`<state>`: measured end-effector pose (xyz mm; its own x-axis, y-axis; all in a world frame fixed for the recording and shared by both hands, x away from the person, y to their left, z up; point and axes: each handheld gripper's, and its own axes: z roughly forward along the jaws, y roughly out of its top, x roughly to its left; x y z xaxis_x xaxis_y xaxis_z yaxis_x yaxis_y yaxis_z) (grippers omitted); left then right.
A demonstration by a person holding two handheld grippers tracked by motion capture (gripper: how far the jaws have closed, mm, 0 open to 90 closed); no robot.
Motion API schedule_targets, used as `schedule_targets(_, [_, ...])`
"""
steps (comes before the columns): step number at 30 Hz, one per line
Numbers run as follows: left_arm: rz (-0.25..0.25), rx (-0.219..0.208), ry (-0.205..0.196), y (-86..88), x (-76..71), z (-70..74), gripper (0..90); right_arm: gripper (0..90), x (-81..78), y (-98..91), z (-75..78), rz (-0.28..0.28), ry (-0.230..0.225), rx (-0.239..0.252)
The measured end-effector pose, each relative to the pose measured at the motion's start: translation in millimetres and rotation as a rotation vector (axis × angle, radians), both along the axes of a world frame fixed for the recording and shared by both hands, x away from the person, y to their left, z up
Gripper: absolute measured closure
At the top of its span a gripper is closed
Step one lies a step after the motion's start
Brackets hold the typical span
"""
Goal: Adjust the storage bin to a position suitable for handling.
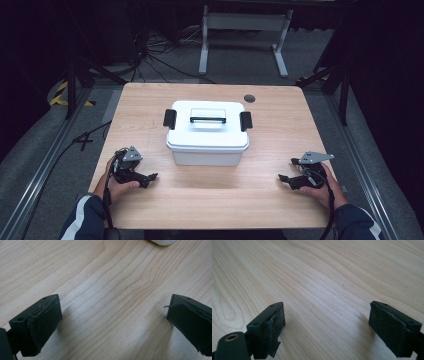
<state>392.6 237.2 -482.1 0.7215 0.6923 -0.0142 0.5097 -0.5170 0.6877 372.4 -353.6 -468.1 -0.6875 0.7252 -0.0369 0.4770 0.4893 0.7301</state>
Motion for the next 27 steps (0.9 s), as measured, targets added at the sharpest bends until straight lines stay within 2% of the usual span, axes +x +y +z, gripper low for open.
schedule_targets(12, [-0.001,0.000,0.006,1.0,-1.1,0.2,0.4,15.3,-0.9,-2.0,2.1,0.006,0.013,-0.014])
schedule_targets(15, [-0.002,-0.003,0.005,1.0,-1.0,0.0,0.4,17.7,-2.2,-4.7,4.3,0.044,0.032,-0.024])
schedule_targets(17, [-0.005,-0.002,0.004,1.2,-0.8,0.0,0.4,19.2,-2.6,-4.2,5.6,0.057,0.046,-0.014])
schedule_targets(22, [-0.007,-0.003,0.007,1.4,-0.6,0.0,0.3,24.5,-5.2,-0.3,19.7,0.095,0.016,-0.005])
schedule_targets(25, [-0.009,-0.002,0.009,1.5,-0.5,0.1,0.3,26.2,-6.9,2.9,32.5,0.118,-0.006,0.014])
schedule_targets(27, [-0.007,-0.002,0.007,1.3,-0.7,-0.1,0.3,27.2,-7.1,7.4,42.8,0.136,-0.028,0.006])
